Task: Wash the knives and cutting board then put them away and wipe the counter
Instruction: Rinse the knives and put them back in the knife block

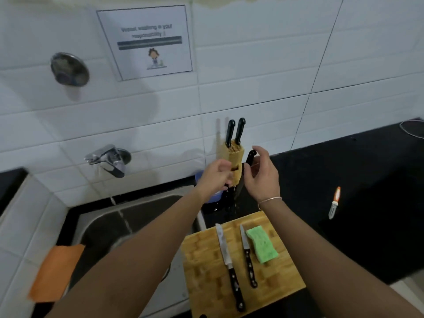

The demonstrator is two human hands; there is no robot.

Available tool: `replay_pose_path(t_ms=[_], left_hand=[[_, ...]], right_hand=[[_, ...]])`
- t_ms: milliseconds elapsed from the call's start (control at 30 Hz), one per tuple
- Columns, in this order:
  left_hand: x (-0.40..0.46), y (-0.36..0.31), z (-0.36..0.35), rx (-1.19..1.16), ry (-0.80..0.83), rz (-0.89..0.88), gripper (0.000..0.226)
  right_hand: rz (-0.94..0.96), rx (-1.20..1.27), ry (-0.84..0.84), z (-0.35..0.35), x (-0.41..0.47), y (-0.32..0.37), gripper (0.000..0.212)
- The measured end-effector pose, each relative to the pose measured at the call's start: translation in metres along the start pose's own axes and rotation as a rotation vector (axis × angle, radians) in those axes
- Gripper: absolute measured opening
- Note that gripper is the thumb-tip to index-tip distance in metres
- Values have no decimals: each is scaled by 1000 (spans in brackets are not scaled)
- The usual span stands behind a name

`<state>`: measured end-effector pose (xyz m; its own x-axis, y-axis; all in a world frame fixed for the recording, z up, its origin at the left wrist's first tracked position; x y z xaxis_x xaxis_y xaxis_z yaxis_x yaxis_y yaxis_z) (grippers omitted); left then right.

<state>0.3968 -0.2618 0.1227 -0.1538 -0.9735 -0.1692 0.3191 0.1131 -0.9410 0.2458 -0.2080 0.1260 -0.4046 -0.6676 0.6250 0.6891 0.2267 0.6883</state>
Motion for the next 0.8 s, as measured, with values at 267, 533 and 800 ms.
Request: replay_pose_path(t_ms=[267,533,800], left_hand=[[23,-38,-20,101,-174,-255,81],[33,-63,-25,-31,-256,-202,92],[46,-77,-29,-11,-221,-108,85]], right_hand=[[98,72,-111,10,46,2,38],[133,209,-213,23,79,11,39],[147,287,-272,26,95,6,38]])
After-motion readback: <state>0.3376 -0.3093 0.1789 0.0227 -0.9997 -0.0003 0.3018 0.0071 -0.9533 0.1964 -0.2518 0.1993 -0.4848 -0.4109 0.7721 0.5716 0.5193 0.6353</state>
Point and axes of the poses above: each hand's wrist, its own x-axis towards the middle knuckle, its own z-axis out of the back of the hand, y = z × x, the point moved 3 cm from there along x, towards the middle knuckle, and after that the axes turned 9 degrees about -y, right-handed, at the moved point
